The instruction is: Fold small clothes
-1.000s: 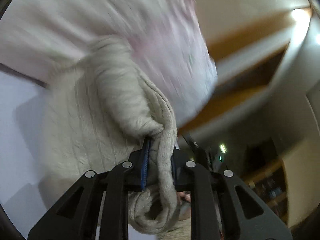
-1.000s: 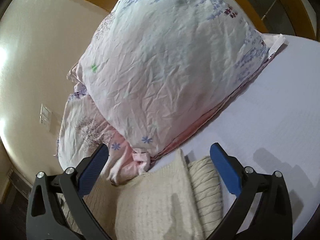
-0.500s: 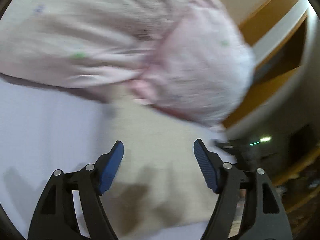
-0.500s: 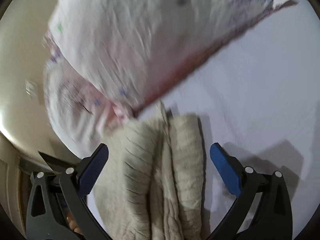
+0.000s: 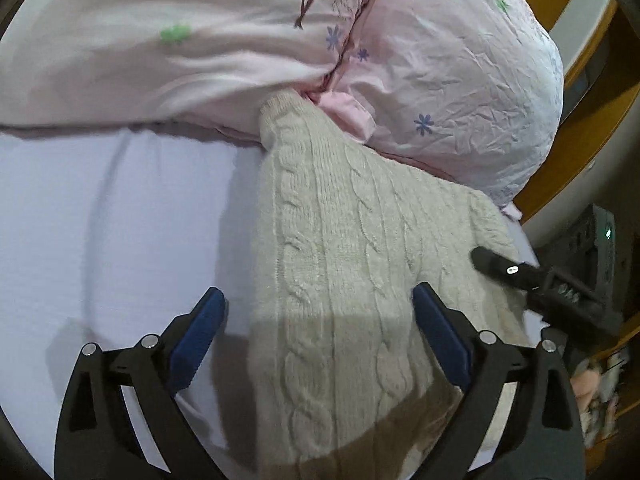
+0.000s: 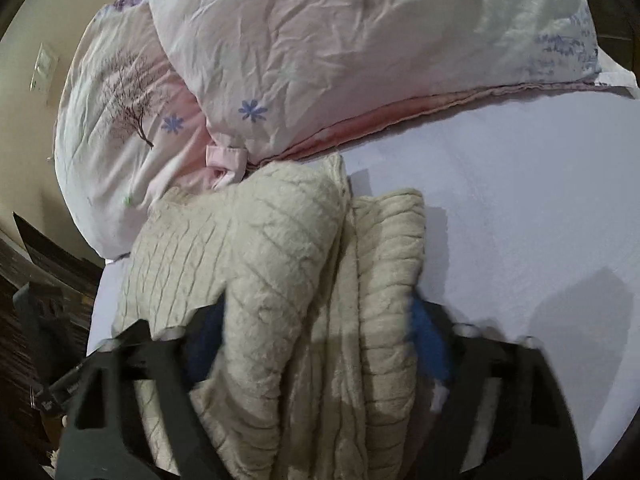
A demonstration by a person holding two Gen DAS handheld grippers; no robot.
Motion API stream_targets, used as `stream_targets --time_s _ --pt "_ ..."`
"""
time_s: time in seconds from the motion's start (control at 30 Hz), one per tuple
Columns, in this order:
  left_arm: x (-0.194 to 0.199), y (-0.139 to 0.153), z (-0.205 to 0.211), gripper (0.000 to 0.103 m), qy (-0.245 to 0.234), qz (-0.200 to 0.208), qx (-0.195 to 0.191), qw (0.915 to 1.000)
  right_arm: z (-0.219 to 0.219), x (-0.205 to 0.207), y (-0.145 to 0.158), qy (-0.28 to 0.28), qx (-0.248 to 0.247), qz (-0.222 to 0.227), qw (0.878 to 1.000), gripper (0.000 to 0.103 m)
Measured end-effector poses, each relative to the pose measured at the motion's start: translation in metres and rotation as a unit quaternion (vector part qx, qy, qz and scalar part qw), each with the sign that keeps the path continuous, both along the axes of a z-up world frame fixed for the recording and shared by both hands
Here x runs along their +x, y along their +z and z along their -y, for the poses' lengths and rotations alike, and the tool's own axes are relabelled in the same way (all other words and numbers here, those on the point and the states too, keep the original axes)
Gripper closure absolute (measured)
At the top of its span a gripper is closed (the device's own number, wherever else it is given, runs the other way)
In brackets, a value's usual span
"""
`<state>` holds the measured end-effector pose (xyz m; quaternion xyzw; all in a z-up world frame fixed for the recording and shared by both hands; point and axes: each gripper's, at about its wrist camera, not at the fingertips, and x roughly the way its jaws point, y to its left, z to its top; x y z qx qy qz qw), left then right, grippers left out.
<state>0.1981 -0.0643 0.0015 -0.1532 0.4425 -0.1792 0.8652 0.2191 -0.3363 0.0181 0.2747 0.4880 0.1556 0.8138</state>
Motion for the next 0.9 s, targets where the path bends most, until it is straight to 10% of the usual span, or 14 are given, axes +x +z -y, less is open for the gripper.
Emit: stream_targets --time_s 0.07,0.23,0.4,0.53,0.73,0.77,0.83,0.9 --pt "0.003 0.001 0.001 0.041 -0.028 -0.004 -0.03 0.9991 0.007 -0.001 -0.005 -0.008 0.036 -0.001 0.999 0.059" --pt "-0.015 0.022 -0.019 0.06 -0.052 0.014 -0.043 0.9976 -0.008 -0.007 0.009 0.03 0.165 0.033 0.985 0.069" --pt "-0.043 0.05 -0.069 0.057 -0.012 0.071 -0.001 0.9974 -0.072 0.006 0.014 0.091 0.157 0.026 0.983 0.067" --pt "-0.031 0.029 -0.096 0.037 0.058 0.035 0.063 0.9957 -0.087 0.01 0.016 0.035 -0.019 0.034 0.999 0.041" --pt "-0.078 0.039 -0.111 0.02 0.101 0.1 0.1 0.9848 -0.072 -0.011 0.042 0.025 0.021 0.066 0.997 0.04" --pt "-0.084 0.04 -0.111 0.02 0.102 0.103 0.101 0.9843 -0.084 -0.007 0.037 0.047 0.018 0.055 0.997 0.043" --pt "-0.098 0.039 -0.111 0.02 0.105 0.108 0.109 0.9826 -0.108 0.0 0.028 0.079 -0.028 0.043 0.996 0.094" --pt "-0.11 0.036 -0.111 0.019 0.106 0.108 0.116 0.9817 -0.113 0.01 0.034 0.057 -0.056 0.063 0.995 0.095"
